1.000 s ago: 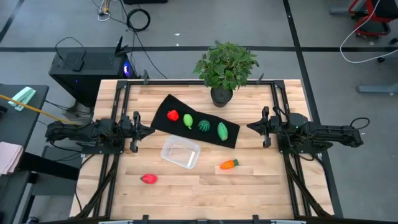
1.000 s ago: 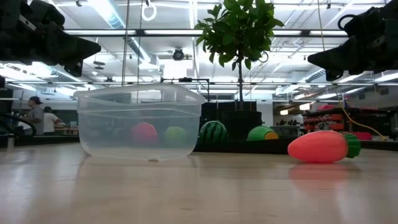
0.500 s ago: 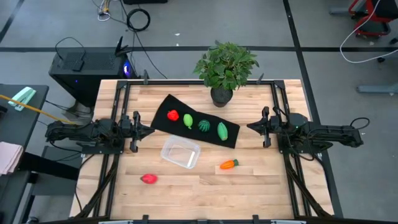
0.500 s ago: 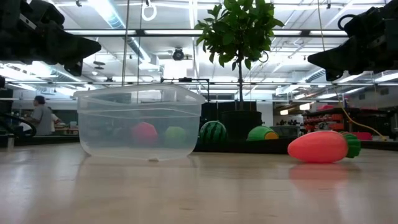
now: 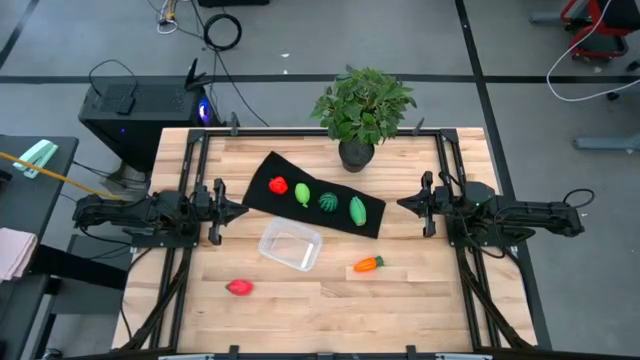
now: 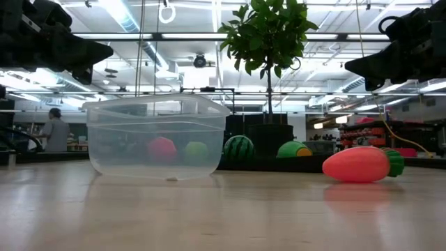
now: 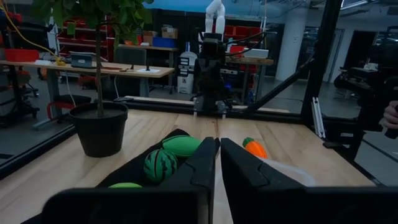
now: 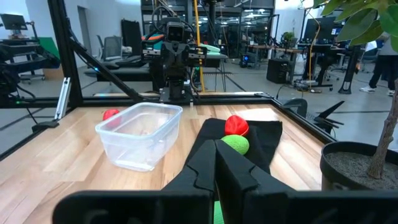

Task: Pick and placing Produce into tupperware
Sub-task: Put the orange carrot into the transparent bin

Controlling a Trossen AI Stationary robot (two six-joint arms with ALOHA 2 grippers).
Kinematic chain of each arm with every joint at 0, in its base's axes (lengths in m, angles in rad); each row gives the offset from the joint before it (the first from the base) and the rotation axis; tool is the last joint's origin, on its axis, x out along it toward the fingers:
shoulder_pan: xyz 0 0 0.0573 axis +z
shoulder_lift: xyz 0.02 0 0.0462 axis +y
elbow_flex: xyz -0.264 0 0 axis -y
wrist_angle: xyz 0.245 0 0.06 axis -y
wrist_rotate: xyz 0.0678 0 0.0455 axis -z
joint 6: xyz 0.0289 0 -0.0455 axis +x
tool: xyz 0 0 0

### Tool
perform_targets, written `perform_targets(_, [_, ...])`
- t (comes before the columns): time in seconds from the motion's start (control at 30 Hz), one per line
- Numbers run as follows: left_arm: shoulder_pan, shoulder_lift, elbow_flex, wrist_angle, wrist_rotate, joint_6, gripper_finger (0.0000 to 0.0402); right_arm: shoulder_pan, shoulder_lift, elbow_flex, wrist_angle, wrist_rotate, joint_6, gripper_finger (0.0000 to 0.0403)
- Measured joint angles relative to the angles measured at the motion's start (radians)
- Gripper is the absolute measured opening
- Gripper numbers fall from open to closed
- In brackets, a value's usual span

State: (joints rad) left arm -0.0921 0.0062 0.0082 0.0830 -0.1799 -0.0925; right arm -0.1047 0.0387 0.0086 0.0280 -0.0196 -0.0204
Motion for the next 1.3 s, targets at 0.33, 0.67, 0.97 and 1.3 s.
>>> perform_targets(0.33, [-0.001,0.000,0.000,-0.007,0.000,0.007,0.0010,0.000,0.000,0.000,0.001,0.000,-0.004,0.0012])
perform_targets(0.67, [-0.001,0.000,0.000,0.011,0.001,-0.007,0.0005,0.000,0.000,0.000,0.001,0.000,-0.014,0.0011])
perform_targets(0.97, [-0.001,0.000,0.000,0.010,0.001,-0.028,0.0037,0.000,0.000,0.000,0.002,-0.001,0.009,0.0010])
perform_targets(1.3, [-0.001,0.000,0.000,0.010,0.001,0.025,0.0034,0.000,0.000,0.000,0.008,-0.020,-0.044,0.0035])
